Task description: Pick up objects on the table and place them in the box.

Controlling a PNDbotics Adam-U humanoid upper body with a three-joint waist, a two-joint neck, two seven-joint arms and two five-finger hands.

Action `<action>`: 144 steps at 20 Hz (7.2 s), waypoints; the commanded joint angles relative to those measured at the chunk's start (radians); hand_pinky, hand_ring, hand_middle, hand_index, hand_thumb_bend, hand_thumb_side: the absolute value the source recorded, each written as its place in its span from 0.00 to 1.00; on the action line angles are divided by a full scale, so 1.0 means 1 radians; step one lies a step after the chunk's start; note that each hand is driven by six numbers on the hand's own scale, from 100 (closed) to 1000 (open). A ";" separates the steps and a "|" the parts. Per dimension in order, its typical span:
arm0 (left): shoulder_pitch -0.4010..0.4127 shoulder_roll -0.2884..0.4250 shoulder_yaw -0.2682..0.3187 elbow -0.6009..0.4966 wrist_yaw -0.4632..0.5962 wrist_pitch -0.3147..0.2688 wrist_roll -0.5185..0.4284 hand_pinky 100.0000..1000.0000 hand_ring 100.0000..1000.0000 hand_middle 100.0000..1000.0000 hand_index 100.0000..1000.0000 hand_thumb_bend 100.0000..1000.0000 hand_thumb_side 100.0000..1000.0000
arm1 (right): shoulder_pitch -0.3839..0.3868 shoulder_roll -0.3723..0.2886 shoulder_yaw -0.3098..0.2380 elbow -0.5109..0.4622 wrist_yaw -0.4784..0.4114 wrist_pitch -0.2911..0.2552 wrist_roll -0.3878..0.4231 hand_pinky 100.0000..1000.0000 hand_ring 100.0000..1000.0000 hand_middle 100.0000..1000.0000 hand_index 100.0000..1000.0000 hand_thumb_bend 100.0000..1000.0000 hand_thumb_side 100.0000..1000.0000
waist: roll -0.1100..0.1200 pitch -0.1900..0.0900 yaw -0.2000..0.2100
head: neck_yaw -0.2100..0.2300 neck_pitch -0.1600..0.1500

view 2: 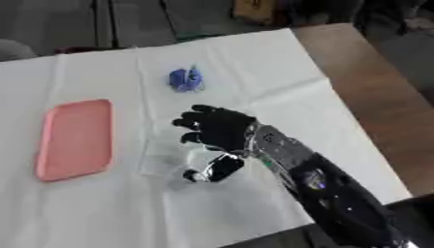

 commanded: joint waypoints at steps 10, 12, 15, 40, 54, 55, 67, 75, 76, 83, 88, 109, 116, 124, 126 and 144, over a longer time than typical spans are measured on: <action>-0.006 0.022 0.002 -0.013 0.003 -0.001 -0.001 0.53 0.76 0.94 0.95 0.07 0.86 | -0.031 -0.011 -0.004 -0.042 -0.055 0.000 0.131 1.00 1.00 1.00 0.82 0.41 0.93 | -0.001 -0.019 0.000 | -0.006 0.007; -0.006 0.021 0.001 -0.013 0.003 0.000 -0.002 0.53 0.76 0.94 0.95 0.07 0.86 | -0.035 -0.004 -0.004 -0.031 -0.046 0.003 0.129 1.00 1.00 1.00 0.81 0.41 0.94 | -0.001 -0.020 0.000 | -0.007 0.007; -0.006 0.021 0.001 -0.013 0.004 -0.001 -0.002 0.53 0.76 0.94 0.95 0.07 0.86 | -0.044 0.007 -0.002 -0.013 -0.033 0.005 0.123 1.00 1.00 1.00 0.81 0.41 0.94 | 0.000 -0.020 0.000 | -0.007 0.006; -0.006 0.020 -0.001 -0.013 0.004 0.000 -0.003 0.53 0.76 0.94 0.95 0.07 0.86 | -0.071 0.055 0.005 0.150 0.186 0.010 0.004 1.00 1.00 1.00 0.80 0.39 0.98 | 0.002 -0.020 0.002 | -0.014 0.005; -0.004 0.020 0.000 -0.012 0.003 0.001 -0.001 0.53 0.77 0.94 0.95 0.07 0.87 | -0.073 0.047 0.006 0.121 0.244 0.023 -0.002 1.00 1.00 0.97 0.56 0.33 0.34 | 0.000 -0.021 -0.001 | -0.013 0.006; -0.004 0.020 0.000 -0.011 0.003 0.001 -0.001 0.53 0.77 0.94 0.95 0.07 0.87 | -0.073 0.046 0.006 0.117 0.241 0.028 -0.004 1.00 1.00 0.96 0.55 0.32 0.33 | 0.000 -0.021 -0.001 | -0.013 0.006; -0.005 0.020 0.000 -0.010 0.004 0.001 0.000 0.53 0.77 0.94 0.95 0.07 0.86 | -0.076 0.032 -0.006 0.085 0.194 0.064 -0.048 1.00 0.95 0.85 0.39 0.25 0.27 | -0.003 -0.021 0.000 | -0.012 0.005; -0.005 0.020 -0.002 -0.011 0.005 0.001 -0.002 0.53 0.77 0.94 0.95 0.07 0.86 | -0.162 -0.043 -0.013 -0.064 0.037 0.079 -0.023 1.00 0.94 0.84 0.39 0.27 0.23 | -0.003 -0.021 0.001 | -0.013 0.006; -0.005 0.020 -0.002 -0.011 0.005 0.001 -0.002 0.53 0.77 0.94 0.95 0.07 0.86 | -0.172 -0.050 -0.013 -0.074 0.023 0.080 -0.017 1.00 0.94 0.84 0.39 0.27 0.23 | -0.003 -0.020 0.002 | -0.013 0.006; -0.020 0.012 -0.006 -0.016 0.012 0.001 -0.006 0.53 0.77 0.94 0.95 0.07 0.86 | -0.261 -0.068 -0.011 -0.043 -0.048 0.095 0.011 1.00 0.94 0.84 0.40 0.26 0.23 | 0.000 -0.009 0.031 | -0.020 -0.004; -0.041 0.006 -0.014 -0.021 0.018 0.002 -0.012 0.53 0.77 0.94 0.96 0.07 0.86 | -0.302 -0.064 -0.022 0.003 -0.063 0.115 0.020 1.00 0.93 0.83 0.40 0.23 0.22 | 0.003 0.008 0.065 | -0.034 -0.023; -0.112 -0.014 -0.070 -0.042 0.064 0.012 -0.072 0.53 0.77 0.94 0.96 0.07 0.86 | -0.456 0.035 -0.074 0.298 -0.089 0.150 -0.052 1.00 0.88 0.80 0.40 0.01 0.16 | 0.014 0.059 0.214 | -0.113 -0.083; -0.125 -0.015 -0.084 -0.052 0.075 0.015 -0.086 0.53 0.77 0.94 0.96 0.07 0.85 | -0.471 0.075 -0.058 0.323 -0.099 0.142 -0.061 1.00 0.87 0.80 0.41 0.00 0.16 | 0.012 0.064 0.238 | -0.120 -0.085; -0.133 -0.018 -0.094 -0.059 0.086 0.021 -0.101 0.53 0.77 0.94 0.96 0.07 0.86 | -0.457 0.155 -0.039 0.395 -0.121 0.060 -0.060 0.98 0.86 0.80 0.42 0.00 0.14 | 0.007 0.070 0.251 | -0.121 -0.083; -0.134 -0.018 -0.095 -0.060 0.086 0.021 -0.102 0.53 0.77 0.94 0.96 0.07 0.86 | -0.454 0.161 -0.037 0.400 -0.131 0.033 -0.060 0.98 0.86 0.80 0.42 0.00 0.14 | 0.006 0.071 0.252 | -0.120 -0.083; -0.146 -0.022 -0.107 -0.063 0.090 0.027 -0.114 0.53 0.77 0.94 0.96 0.07 0.86 | -0.477 0.171 -0.049 0.419 0.009 0.112 -0.087 1.00 0.91 0.85 0.64 0.00 0.50 | -0.004 0.080 0.277 | -0.125 -0.092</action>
